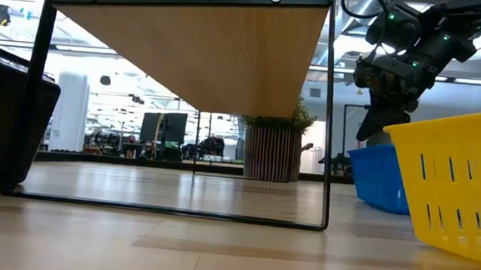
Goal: Stack baskets on shelf by color
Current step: Stack the black basket on top of the black basket on the shelf
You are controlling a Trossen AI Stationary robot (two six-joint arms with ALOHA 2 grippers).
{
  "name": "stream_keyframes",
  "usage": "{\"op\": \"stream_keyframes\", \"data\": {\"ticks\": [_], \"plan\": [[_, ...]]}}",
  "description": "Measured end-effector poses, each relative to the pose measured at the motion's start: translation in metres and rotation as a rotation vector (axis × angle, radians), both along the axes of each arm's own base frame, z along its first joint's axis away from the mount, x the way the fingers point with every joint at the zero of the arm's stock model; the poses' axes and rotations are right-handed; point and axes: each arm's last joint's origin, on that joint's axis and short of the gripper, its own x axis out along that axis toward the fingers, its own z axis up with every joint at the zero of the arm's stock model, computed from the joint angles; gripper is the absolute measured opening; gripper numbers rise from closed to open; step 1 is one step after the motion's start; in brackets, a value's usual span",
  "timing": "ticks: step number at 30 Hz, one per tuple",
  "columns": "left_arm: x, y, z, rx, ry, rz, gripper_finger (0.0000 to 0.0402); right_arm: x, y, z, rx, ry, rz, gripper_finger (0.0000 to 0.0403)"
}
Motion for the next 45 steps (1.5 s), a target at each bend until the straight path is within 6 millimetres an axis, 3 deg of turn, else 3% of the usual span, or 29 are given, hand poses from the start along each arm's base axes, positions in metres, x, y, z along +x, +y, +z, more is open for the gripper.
{"op": "stream_keyframes", "data": {"ticks": [7, 16, 26, 37, 45], "plan": [[0.033, -0.026, -0.01, 0.079, 0.155, -0.065, 0.0, 0.0, 0.0, 0.0, 0.001, 0.002, 0.0, 0.0007], [0.05, -0.056, -0.002, 0.096, 0.245, -0.113, 0.0, 0.0, 0.0, 0.0, 0.0, 0.003, 0.002, 0.0007], [0.057, -0.067, -0.004, 0.101, 0.253, -0.139, 0.0, 0.0, 0.0, 0.0, -0.012, 0.006, 0.015, 0.0007], [0.069, -0.082, -0.035, 0.157, 0.383, -0.196, 0.0, 0.0, 0.0, 0.0, -0.012, 0.006, 0.015, 0.0007], [0.067, -0.092, -0.036, 0.231, 0.391, -0.245, 0.0, 0.0, 0.0, 0.0, 0.013, 0.002, -0.013, 0.0007]]}}
